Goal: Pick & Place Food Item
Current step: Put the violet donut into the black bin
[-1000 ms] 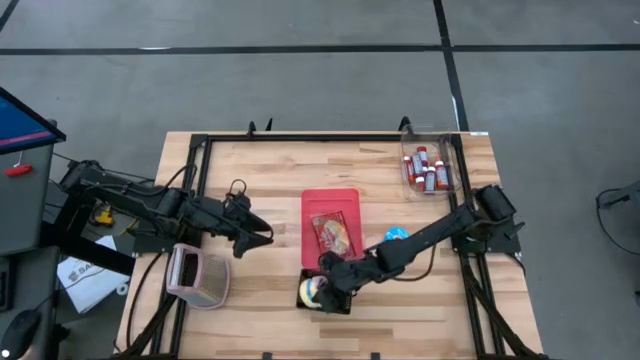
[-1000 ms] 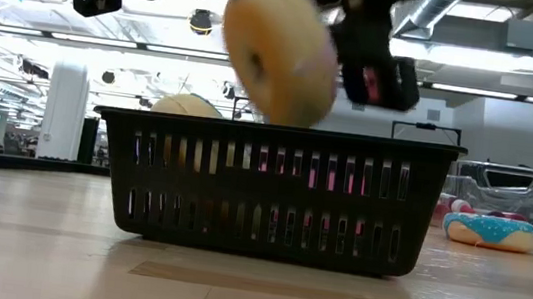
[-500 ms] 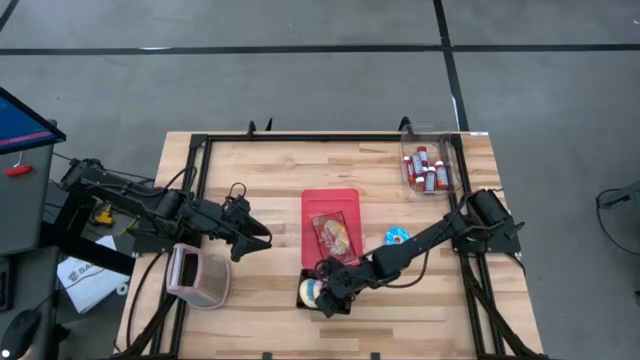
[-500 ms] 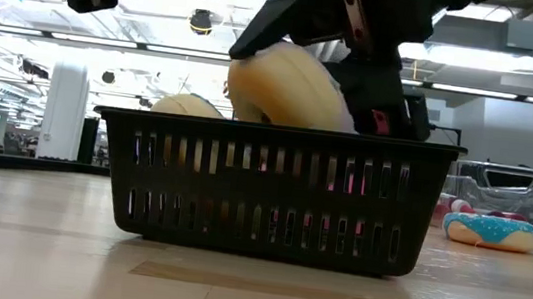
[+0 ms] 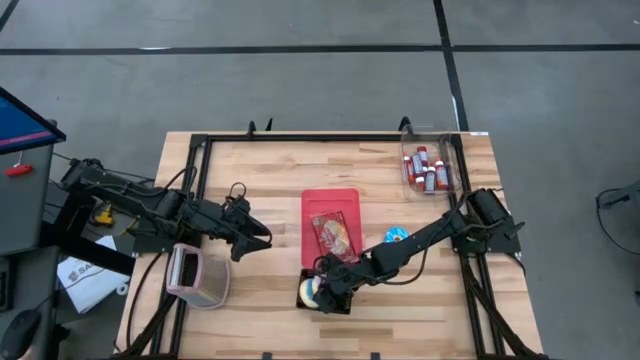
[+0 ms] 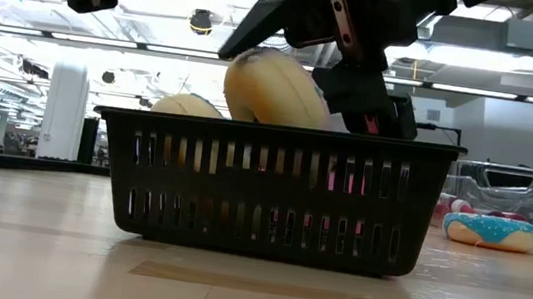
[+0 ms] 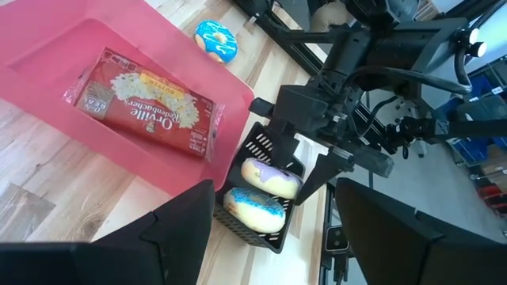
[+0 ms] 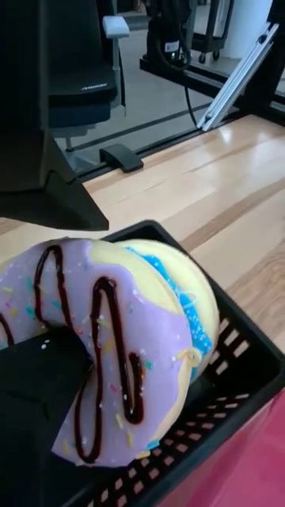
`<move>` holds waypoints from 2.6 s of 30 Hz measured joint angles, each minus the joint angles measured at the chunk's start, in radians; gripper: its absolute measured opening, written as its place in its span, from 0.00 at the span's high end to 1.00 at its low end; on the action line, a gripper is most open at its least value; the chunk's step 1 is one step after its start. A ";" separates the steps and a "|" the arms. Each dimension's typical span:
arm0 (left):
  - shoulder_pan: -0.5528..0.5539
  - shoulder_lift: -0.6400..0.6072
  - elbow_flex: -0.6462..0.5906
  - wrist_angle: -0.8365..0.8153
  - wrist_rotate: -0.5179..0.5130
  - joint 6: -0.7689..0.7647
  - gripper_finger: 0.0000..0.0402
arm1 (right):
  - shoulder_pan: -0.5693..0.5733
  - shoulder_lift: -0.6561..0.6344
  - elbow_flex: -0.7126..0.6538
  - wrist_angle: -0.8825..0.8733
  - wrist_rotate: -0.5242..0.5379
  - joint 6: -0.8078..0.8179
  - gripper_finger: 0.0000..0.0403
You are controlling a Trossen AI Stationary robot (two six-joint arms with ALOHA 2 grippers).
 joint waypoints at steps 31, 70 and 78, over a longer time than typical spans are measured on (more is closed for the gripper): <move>0.000 0.000 -0.001 0.001 0.000 0.000 0.35 | -0.023 -0.001 0.016 -0.037 -0.087 -0.006 0.49; 0.000 0.000 -0.001 0.008 0.000 0.002 0.35 | -0.050 0.067 0.174 -0.195 -0.128 -0.067 0.38; -0.026 0.000 -0.001 0.008 -0.002 0.002 0.35 | -0.044 0.063 0.173 -0.241 -0.150 -0.052 0.38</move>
